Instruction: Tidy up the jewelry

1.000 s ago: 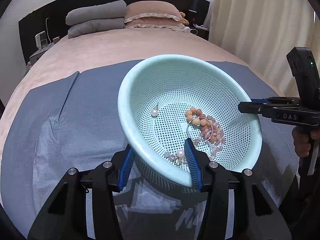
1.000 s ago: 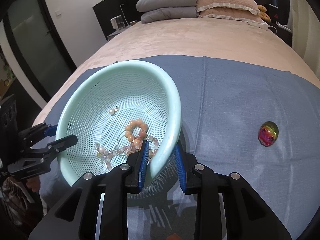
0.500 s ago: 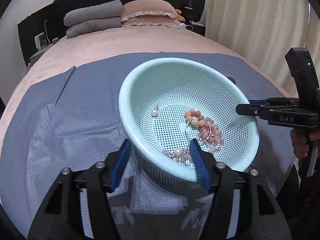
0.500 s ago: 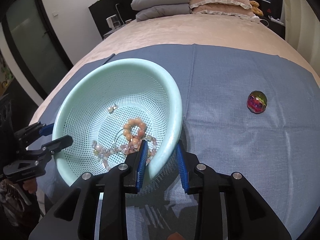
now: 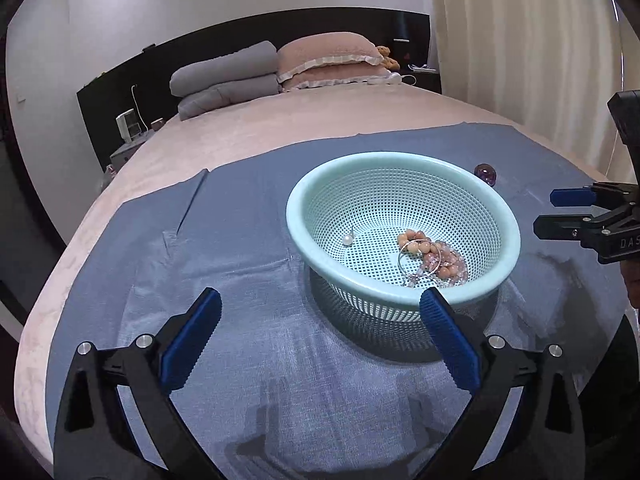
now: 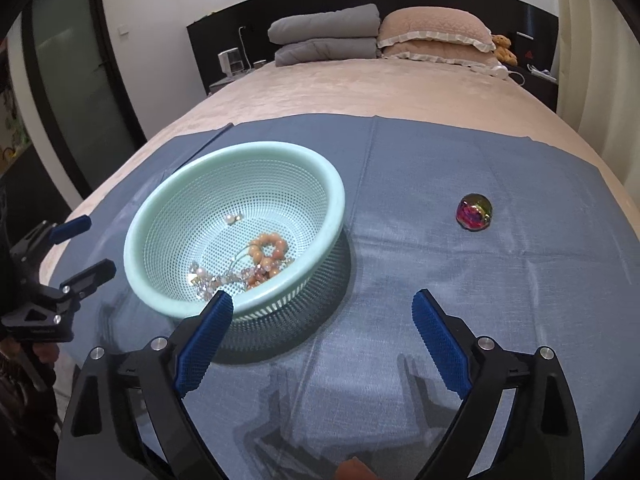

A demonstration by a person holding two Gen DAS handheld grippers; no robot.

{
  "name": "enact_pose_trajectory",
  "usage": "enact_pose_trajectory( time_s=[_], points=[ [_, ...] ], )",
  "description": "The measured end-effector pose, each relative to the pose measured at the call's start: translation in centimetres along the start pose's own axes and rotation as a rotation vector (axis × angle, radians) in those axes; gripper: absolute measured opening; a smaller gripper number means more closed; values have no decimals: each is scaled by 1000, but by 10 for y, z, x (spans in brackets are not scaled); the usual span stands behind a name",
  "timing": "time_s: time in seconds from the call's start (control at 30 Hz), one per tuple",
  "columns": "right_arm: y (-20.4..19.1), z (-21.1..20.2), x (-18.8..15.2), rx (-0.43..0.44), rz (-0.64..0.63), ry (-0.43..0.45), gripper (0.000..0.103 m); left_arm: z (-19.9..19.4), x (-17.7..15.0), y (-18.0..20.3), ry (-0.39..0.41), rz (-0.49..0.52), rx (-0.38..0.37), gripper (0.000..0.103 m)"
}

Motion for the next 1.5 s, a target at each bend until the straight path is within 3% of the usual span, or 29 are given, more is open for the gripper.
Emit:
enact_pose_trajectory(
  time_s=[0.2, 0.33, 0.4, 0.53, 0.6, 0.67, 0.9, 1.5],
  points=[
    [-15, -10, -22, -71, -122, 0, 95, -19, -7, 13, 20, -3, 2, 97],
    [-20, -18, -28, -139, -144, 37, 95, -18, -14, 17, -29, -41, -16, 97],
    [-22, -23, -27, -137, -146, 59, 96, -19, -14, 12, -19, -78, 21, 97],
    [-28, -30, -24, -128, -171, 70, 95, -19, -16, 8, -33, -151, -28, 97],
    [-27, -35, -21, -148, -169, 91, 95, -19, -16, 4, -31, -166, -5, 97],
    [-27, -37, -19, -153, -159, 95, 95, -20, -14, 0, -23, -164, 40, 97],
    [-19, -35, -19, -153, -126, 86, 95, -23, -8, 16, -15, -95, 62, 97],
    [-14, -33, -19, -166, -104, 79, 95, -22, -7, 24, -20, -95, 63, 97]
  ],
)
Point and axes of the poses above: each gripper's, at about its wrist camera, not at the fingertips, and z roughly the way its jaws point, y to its right, x to its top, the point moved 9 cm from there along z, roughly the way its jaws point, and after that the axes turned 3 degrees about -y, right-handed, at the moved point
